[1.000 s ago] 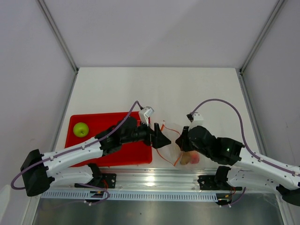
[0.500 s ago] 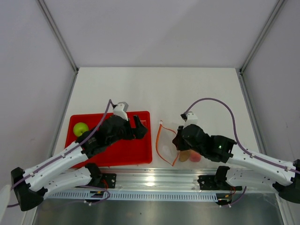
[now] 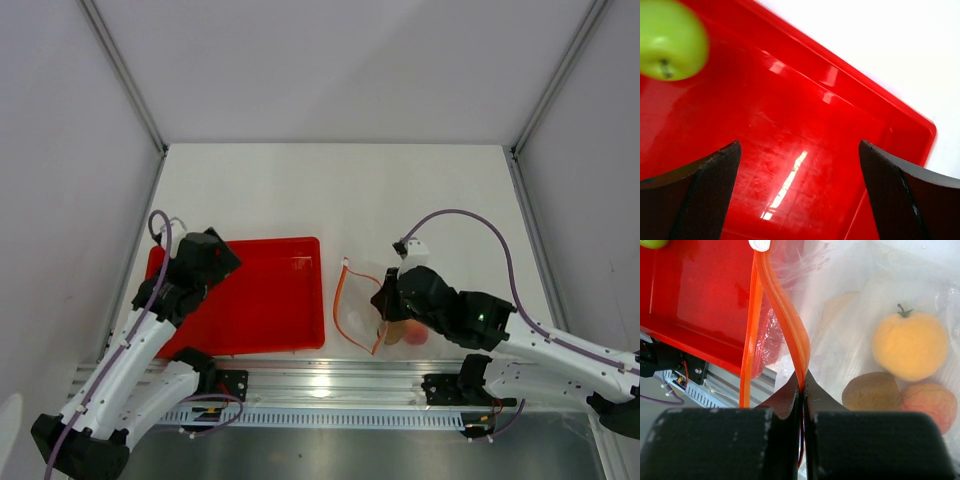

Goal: Place the food in the zip-top bag and seal the zipper
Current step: Pick up the fake fruit from the bin.

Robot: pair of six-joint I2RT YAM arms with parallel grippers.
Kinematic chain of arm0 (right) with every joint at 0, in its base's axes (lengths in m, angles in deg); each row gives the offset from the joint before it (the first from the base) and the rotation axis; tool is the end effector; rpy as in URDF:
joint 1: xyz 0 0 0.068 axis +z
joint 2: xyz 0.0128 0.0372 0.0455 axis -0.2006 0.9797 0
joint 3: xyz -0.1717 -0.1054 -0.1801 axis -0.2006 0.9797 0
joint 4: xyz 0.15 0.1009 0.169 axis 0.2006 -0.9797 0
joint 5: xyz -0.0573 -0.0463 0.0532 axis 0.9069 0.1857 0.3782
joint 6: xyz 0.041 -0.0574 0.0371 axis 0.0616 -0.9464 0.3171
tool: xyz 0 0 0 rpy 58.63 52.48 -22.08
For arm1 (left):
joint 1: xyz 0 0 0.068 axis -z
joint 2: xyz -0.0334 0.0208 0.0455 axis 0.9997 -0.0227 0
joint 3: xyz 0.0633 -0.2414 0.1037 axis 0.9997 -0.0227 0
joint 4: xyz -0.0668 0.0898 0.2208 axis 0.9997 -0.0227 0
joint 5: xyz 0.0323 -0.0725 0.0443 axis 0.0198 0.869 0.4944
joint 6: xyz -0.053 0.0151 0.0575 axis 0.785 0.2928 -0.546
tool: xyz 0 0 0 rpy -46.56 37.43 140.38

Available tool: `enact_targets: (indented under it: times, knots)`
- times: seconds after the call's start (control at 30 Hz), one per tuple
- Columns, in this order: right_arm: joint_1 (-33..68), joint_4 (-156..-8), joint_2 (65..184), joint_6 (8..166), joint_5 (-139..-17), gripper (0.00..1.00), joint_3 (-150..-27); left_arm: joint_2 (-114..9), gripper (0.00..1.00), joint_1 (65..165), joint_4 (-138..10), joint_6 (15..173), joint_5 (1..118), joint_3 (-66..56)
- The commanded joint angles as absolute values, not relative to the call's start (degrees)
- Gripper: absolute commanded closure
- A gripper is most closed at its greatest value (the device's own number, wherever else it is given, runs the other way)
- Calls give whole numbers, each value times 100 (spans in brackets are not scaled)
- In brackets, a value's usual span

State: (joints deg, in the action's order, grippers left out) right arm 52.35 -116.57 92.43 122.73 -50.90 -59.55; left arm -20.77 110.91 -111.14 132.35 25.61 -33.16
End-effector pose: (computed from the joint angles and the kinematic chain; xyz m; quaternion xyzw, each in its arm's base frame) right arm 0.1040 0.1614 0.2774 -0.0920 0.8817 0.2620 0.3813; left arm 0.1577 -0.0326 0.2573 -0.2955 0.8569 -0.0519 0.4192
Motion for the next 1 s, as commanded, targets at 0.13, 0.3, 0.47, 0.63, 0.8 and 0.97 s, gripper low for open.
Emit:
enact_targets:
  times: [0.13,0.3,0.47,0.63,0.8,0.97]
  knots:
    - [5223,-11747,8990,12217,-4967,100,-6025,-2838,1,10759,-11938,14226,1489,-3083]
    - [5206,-11818,8954,12147,-4888,100,-6148,-3261,1,10172,-11711,14149,1513,-3223]
    - [5206,-11765,9006,12164,-4923,100,-6017,-3489,0,9215,-11175,14209,1988,-3715]
    - [5188,-11633,9121,12121,-5054,100,-5858,-3806,1,8949,-11306,14640,1831,-3627]
    - [5162,-11677,9279,12094,-5177,100,-5955,-4122,1,8642,-11314,14833,1681,-3487]
    - [5162,-11808,9323,12138,-5345,100,-5964,-4412,0,8335,-11157,14781,1575,-3469]
